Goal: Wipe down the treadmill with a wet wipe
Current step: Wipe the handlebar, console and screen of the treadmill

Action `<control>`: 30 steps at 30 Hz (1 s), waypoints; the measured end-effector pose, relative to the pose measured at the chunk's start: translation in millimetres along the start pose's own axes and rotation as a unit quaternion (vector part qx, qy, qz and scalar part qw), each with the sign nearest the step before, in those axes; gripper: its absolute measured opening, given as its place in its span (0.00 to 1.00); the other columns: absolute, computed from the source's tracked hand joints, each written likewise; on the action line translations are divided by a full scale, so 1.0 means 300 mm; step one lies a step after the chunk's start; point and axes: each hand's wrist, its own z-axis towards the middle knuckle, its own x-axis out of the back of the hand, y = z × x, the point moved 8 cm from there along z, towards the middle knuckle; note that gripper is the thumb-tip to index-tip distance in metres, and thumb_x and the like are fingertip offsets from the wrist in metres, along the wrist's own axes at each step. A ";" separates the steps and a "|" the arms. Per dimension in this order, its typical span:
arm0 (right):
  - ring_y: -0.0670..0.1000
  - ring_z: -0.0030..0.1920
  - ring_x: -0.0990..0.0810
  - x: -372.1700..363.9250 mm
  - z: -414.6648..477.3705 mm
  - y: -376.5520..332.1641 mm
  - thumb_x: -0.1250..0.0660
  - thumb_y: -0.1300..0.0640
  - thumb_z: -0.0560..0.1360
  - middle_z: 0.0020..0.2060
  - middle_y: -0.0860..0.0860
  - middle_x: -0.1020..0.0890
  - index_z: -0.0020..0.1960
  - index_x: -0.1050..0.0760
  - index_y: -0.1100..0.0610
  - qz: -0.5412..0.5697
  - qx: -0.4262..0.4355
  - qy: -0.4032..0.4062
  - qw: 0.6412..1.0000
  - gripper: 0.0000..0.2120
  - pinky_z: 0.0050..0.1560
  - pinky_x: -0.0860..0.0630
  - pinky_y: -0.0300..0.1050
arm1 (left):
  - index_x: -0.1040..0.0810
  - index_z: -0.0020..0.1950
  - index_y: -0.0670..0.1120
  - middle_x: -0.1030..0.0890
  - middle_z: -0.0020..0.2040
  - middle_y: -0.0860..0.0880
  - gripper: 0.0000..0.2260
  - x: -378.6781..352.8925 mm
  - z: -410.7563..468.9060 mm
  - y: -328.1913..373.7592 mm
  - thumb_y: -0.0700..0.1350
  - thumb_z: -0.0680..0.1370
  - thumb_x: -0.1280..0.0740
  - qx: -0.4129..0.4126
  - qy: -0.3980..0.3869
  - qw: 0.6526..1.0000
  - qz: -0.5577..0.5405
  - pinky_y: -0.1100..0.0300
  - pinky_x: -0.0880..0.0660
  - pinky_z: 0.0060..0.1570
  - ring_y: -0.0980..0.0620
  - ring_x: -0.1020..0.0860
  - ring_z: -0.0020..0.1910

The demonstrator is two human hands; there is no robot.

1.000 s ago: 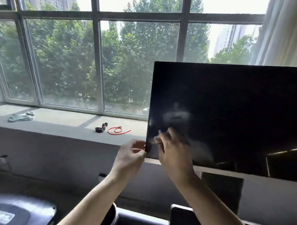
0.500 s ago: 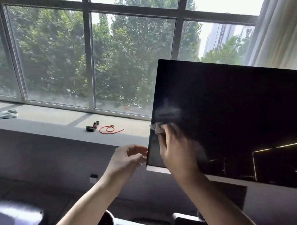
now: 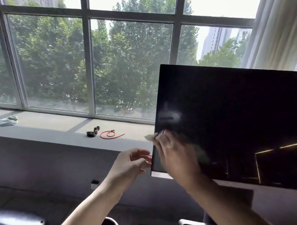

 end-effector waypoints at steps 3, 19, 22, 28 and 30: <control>0.55 0.38 0.24 -0.007 -0.127 -0.053 0.32 0.61 0.79 0.37 0.51 0.24 0.43 0.23 0.55 0.010 0.118 -0.055 0.991 0.06 0.41 0.24 0.54 | 0.16 0.56 0.47 0.12 0.48 0.50 0.20 -0.004 0.011 0.006 0.45 0.65 0.33 -0.005 -0.028 1.000 0.010 0.61 0.21 0.48 0.53 0.14 0.50; 0.56 0.38 0.22 0.065 0.131 0.151 0.39 0.59 0.81 0.38 0.52 0.21 0.43 0.24 0.56 -0.035 0.102 0.002 0.994 0.10 0.40 0.27 0.52 | 0.14 0.48 0.66 0.13 0.47 0.57 0.17 -0.034 -0.012 0.072 0.48 0.65 0.33 -0.012 -0.073 0.997 0.036 0.64 0.23 0.50 0.61 0.16 0.48; 0.57 0.38 0.21 0.118 0.343 0.270 0.34 0.60 0.78 0.38 0.53 0.20 0.45 0.22 0.58 -0.071 -0.018 0.061 0.995 0.05 0.41 0.25 0.52 | 0.12 0.48 0.62 0.13 0.47 0.57 0.15 -0.037 -0.002 0.106 0.49 0.65 0.32 -0.015 -0.073 0.996 0.052 0.63 0.26 0.48 0.63 0.18 0.46; 0.54 0.39 0.20 -0.004 0.121 0.034 0.27 0.61 0.73 0.39 0.52 0.20 0.44 0.22 0.55 -0.021 0.171 -0.045 0.984 0.04 0.43 0.25 0.51 | 0.12 0.46 0.52 0.13 0.44 0.54 0.15 -0.031 0.042 0.221 0.44 0.64 0.34 -0.087 -0.010 0.996 0.005 0.69 0.25 0.44 0.60 0.18 0.43; 0.55 0.38 0.21 0.042 0.168 0.133 0.31 0.60 0.75 0.37 0.52 0.21 0.41 0.24 0.56 -0.049 0.174 -0.021 0.983 0.04 0.42 0.28 0.50 | 0.11 0.45 0.58 0.12 0.46 0.53 0.19 -0.052 0.027 0.245 0.42 0.64 0.36 -0.115 -0.034 0.993 0.019 0.67 0.24 0.49 0.60 0.18 0.44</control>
